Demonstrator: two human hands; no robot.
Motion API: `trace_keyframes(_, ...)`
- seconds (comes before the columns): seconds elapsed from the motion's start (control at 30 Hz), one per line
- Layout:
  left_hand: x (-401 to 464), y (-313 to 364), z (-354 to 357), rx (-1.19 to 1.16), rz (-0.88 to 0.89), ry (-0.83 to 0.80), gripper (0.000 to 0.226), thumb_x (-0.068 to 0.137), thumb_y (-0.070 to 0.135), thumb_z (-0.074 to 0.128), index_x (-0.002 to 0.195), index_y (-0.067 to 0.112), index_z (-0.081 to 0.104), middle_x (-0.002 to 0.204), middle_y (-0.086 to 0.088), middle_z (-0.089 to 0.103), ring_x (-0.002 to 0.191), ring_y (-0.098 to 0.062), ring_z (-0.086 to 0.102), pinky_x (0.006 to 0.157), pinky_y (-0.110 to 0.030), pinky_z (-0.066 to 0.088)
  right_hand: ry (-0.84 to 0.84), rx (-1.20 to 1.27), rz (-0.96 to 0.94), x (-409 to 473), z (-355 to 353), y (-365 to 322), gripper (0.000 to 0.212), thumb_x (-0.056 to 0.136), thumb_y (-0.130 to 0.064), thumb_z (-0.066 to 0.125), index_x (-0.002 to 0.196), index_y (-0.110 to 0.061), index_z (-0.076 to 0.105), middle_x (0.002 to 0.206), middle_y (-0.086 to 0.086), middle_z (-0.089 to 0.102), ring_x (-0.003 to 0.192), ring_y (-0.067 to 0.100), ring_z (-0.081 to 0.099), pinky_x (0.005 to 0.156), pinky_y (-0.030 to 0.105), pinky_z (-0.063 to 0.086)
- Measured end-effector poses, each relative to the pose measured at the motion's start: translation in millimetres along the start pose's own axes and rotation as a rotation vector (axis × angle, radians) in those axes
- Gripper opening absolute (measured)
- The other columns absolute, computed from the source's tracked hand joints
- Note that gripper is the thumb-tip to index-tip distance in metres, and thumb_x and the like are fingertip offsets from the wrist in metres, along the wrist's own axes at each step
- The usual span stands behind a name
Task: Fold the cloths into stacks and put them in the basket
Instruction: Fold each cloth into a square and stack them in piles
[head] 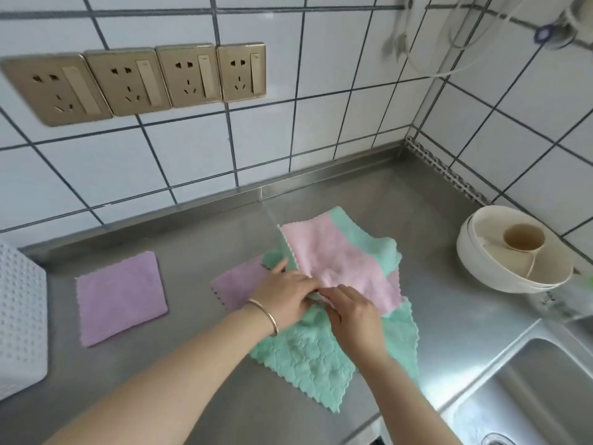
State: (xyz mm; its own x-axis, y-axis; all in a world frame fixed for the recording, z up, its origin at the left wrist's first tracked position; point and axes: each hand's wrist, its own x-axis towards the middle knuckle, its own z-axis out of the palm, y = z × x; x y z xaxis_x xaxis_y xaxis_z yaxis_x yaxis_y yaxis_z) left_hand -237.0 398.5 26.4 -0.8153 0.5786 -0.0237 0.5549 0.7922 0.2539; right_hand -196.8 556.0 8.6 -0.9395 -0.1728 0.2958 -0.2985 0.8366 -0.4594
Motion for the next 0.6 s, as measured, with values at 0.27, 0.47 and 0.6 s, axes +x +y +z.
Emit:
trace_keyframes(0.27,-10.4,-26.3,-64.8,-0.131,-0.222,-0.074,0.029,0.083,0.049,0.057,0.080,0.020,0.060,0.083,-0.004,0.062,0.081,-0.026,0.057,0.068,-0.030,0.040,-0.078,0.312,-0.033,54.0,-103.8,-25.3,0.017,0.089,-0.020,0.057,0.087,-0.013,0.073,0.066,0.000,0.065,0.063,0.015,0.054,0.053,0.016,0.034)
trace_keyframes(0.47,-107.9,-65.1,-131.4,-0.191,-0.461,0.120,0.040,0.082,0.047,0.061,0.090,0.008,0.062,0.104,-0.017,0.066,0.088,-0.031,0.058,0.063,-0.030,0.035,-0.062,0.518,-0.078,84.1,-123.9,-72.7,0.030,0.087,-0.030,0.058,0.075,-0.003,0.063,0.057,-0.003,0.043,0.051,0.003,0.034,0.047,0.015,0.027)
trace_keyframes(0.6,-193.1,-88.7,-158.4,-0.349,-0.626,0.250,0.047,0.060,0.070,0.053,0.074,0.026,0.058,0.075,0.007,0.061,0.075,-0.013,0.054,0.062,-0.018,0.036,-0.112,0.628,-0.007,94.2,-95.8,-112.3,0.034,0.090,-0.022,0.060,0.057,-0.023,0.051,0.041,-0.013,0.037,0.041,0.001,0.032,0.042,0.012,0.025)
